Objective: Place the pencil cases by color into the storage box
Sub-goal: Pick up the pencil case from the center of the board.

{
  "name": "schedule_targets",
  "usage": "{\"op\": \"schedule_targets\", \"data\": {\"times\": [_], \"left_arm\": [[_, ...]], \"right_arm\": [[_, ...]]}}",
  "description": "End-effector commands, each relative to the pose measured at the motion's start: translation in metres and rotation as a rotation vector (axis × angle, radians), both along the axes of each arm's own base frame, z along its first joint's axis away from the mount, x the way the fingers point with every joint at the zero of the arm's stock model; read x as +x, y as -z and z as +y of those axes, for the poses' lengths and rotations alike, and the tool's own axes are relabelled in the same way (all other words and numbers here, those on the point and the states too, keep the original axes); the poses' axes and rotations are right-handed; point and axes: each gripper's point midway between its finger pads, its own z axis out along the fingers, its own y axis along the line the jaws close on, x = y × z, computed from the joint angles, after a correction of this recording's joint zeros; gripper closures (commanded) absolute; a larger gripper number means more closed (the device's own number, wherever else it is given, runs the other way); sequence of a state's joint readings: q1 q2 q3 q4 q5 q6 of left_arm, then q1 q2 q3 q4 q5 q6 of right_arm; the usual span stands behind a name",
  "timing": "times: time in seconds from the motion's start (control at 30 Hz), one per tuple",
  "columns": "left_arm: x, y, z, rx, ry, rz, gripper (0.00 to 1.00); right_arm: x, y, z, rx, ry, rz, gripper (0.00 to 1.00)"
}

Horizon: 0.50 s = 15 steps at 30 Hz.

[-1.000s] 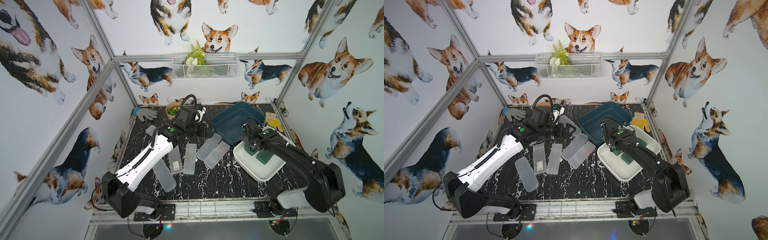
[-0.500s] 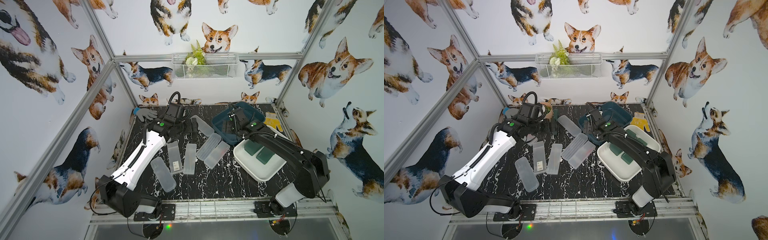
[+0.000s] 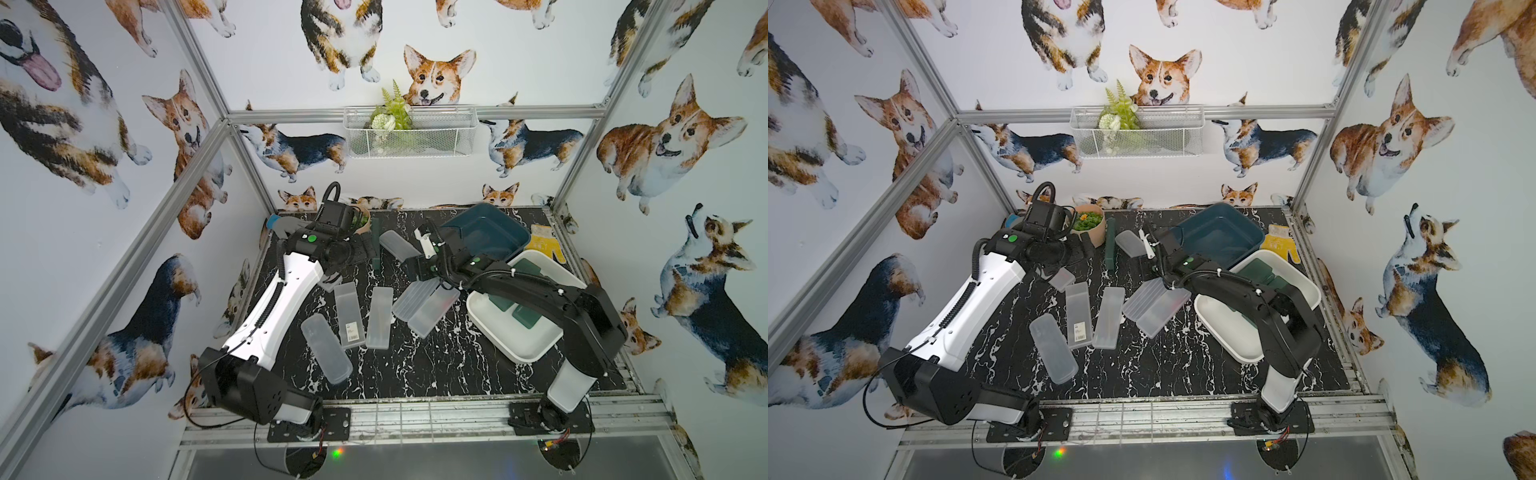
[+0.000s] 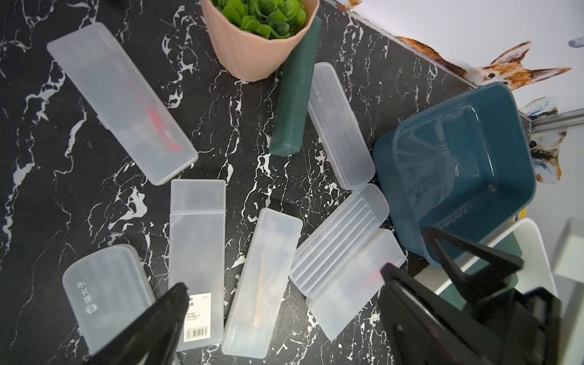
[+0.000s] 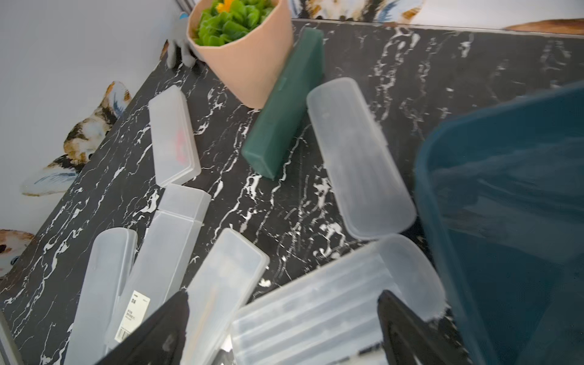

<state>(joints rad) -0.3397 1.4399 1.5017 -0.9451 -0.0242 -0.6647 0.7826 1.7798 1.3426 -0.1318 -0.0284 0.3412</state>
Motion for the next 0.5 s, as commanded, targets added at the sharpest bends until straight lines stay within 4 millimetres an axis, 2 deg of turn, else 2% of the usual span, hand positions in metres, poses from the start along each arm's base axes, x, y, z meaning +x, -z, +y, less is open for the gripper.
{"op": "schedule_targets", "data": {"times": [0.0, 0.13, 0.2, 0.3, 0.47], "left_arm": [[-0.012, 0.010, 0.011, -0.069, -0.058, 0.053, 0.04], [-0.019, 0.011, 0.004, -0.152, -0.068, 0.061, 0.04], [-0.020, 0.013, 0.002, -0.181, -0.080, 0.058, 0.04], [-0.022, 0.014, 0.001, -0.203, -0.091, 0.051, 0.04], [-0.020, 0.010, 0.003, -0.188, -0.085, 0.037, 0.05]], "right_arm": [[0.017, -0.005, 0.045, 0.028, 0.002, -0.093, 0.07], [0.025, 0.020, 0.083, -0.041, -0.002, -0.091, 0.07], [0.032, 0.032, 0.094, -0.045, 0.009, -0.080, 0.07], [0.046, 0.046, 0.101, -0.053, 0.018, -0.081, 0.07], [0.078, 0.070, 0.099, -0.083, 0.058, -0.090, 0.09]]}}
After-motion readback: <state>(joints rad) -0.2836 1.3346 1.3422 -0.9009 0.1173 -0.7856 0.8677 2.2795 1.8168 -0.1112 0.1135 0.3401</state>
